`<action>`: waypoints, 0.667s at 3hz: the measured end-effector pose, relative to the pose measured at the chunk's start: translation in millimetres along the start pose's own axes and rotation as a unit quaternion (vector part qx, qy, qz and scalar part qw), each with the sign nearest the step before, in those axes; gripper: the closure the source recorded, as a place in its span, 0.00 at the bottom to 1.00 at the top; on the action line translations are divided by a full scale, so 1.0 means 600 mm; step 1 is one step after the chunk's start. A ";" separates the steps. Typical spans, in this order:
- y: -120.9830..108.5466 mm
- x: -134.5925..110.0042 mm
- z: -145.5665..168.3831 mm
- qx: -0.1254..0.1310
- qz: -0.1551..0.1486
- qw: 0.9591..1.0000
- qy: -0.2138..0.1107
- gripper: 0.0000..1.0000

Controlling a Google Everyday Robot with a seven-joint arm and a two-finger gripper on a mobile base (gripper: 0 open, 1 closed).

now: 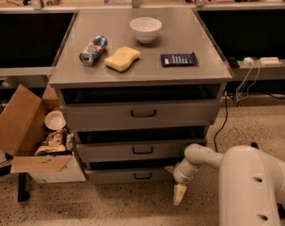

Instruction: Open bottom drawer

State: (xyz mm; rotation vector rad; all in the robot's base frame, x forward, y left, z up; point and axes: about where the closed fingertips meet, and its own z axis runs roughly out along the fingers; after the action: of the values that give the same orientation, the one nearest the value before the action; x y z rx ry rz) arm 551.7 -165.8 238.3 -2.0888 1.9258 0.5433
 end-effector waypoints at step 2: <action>-0.047 0.026 0.010 0.070 -0.040 0.996 0.026 0.00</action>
Offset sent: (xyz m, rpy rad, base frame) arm 0.0586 -0.0175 -0.0199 -0.0660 -0.3041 0.0307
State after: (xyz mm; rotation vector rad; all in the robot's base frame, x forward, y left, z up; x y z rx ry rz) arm 580.1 -174.5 224.0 -2.0994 1.8397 0.3302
